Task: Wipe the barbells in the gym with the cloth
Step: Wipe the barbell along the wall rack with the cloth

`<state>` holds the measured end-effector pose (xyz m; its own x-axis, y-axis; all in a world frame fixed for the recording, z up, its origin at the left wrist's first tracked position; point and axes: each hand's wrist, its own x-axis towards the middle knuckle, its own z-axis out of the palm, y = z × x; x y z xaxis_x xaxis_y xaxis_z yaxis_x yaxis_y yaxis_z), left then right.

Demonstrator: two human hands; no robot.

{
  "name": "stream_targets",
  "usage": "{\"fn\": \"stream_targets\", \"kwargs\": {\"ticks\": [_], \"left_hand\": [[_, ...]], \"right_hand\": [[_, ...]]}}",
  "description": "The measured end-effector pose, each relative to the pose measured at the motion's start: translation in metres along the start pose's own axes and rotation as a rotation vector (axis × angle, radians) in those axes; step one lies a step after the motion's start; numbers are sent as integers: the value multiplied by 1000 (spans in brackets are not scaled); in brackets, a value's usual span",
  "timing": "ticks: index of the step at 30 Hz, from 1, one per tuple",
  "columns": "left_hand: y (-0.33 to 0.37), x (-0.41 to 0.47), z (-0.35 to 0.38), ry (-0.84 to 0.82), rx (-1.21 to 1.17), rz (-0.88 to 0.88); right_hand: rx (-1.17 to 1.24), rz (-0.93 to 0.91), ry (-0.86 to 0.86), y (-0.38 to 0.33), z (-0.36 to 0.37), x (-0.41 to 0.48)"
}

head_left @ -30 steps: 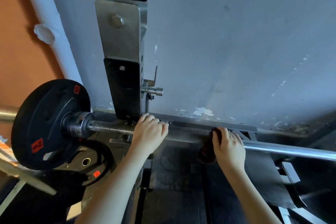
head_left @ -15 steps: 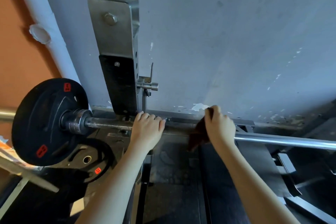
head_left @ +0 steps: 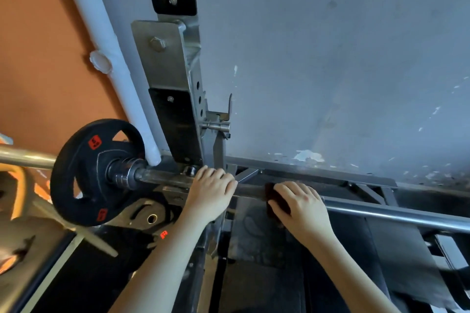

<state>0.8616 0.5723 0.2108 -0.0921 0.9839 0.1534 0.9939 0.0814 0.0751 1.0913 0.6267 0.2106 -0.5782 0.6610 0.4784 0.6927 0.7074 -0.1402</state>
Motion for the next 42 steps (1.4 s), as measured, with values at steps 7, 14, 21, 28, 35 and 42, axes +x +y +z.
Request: {"fn": "stream_targets", "kwargs": {"ticks": [7, 14, 21, 28, 35, 42], "left_hand": [[3, -11, -4, -1, 23, -24], [5, -10, -5, 22, 71, -37], [5, -5, -2, 79, 145, -36], [1, 2, 3, 194, 220, 46], [2, 13, 8, 160, 200, 20], [0, 21, 12, 159, 149, 17]], "right_hand": [[-5, -39, 34, -46, 32, 44], [10, 55, 121, 39, -7, -13], [-62, 18, 79, -25, 18, 17], [-27, -97, -80, 28, -3, -10], [-107, -108, 28, -8, 21, 28], [33, -90, -40, 0, 15, 26]]}}
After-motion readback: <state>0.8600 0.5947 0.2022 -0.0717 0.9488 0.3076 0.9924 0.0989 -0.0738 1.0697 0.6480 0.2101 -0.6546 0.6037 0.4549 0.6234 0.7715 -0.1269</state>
